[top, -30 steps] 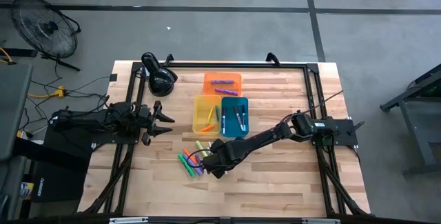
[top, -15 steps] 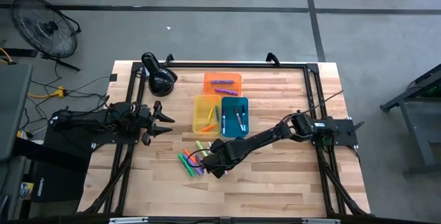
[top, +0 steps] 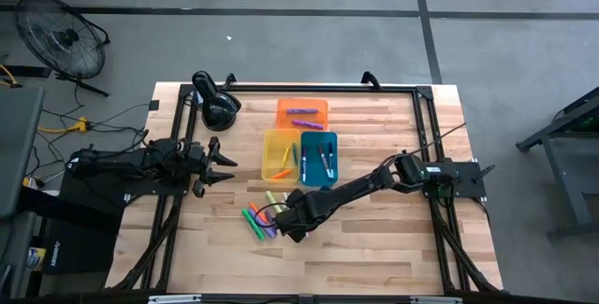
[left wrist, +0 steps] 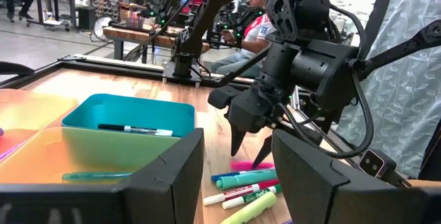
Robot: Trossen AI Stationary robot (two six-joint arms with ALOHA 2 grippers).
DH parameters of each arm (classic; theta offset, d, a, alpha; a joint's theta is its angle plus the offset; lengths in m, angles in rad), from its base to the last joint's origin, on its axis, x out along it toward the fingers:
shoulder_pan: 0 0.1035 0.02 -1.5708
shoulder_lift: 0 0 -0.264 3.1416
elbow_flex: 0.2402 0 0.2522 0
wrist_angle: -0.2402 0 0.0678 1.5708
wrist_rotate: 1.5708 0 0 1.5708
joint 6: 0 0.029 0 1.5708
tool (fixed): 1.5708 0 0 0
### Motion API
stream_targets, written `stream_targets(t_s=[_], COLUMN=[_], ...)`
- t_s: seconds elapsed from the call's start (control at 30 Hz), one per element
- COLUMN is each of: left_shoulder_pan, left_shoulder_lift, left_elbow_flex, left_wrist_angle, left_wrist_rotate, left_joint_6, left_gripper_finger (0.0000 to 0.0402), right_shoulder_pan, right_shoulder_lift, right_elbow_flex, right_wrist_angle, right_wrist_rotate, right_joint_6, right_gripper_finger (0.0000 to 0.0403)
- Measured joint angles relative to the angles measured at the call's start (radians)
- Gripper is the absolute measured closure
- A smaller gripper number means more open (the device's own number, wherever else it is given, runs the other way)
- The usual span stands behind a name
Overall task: Pick & Place Markers
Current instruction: Put the pink pen into the yellow bin
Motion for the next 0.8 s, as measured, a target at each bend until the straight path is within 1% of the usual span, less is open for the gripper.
stream_targets(t_s=[0.23, 0.47, 0.8], left_shoulder_pan=[0.0, 0.0, 0.0], left_shoulder_lift=[0.0, 0.0, 0.0], left_elbow_flex=[0.0, 0.0, 0.0], left_wrist_angle=[0.0, 0.0, 0.0], left_wrist_rotate=[0.0, 0.0, 0.0], left_joint_6=[0.0, 0.0, 0.0], left_gripper_finger=[0.0232, 0.0232, 0.0232], right_shoulder_pan=[0.0, 0.009, 0.008], right_shoulder_lift=[0.005, 0.005, 0.004], right_elbow_flex=[0.0, 0.0, 0.0], right_wrist_angle=[-0.007, -0.03, -0.053], right_wrist_rotate=[-0.018, -0.072, -0.082], right_joint_6=[0.006, 0.045, 0.053], right_gripper_finger=[0.0218, 0.0218, 0.0217])
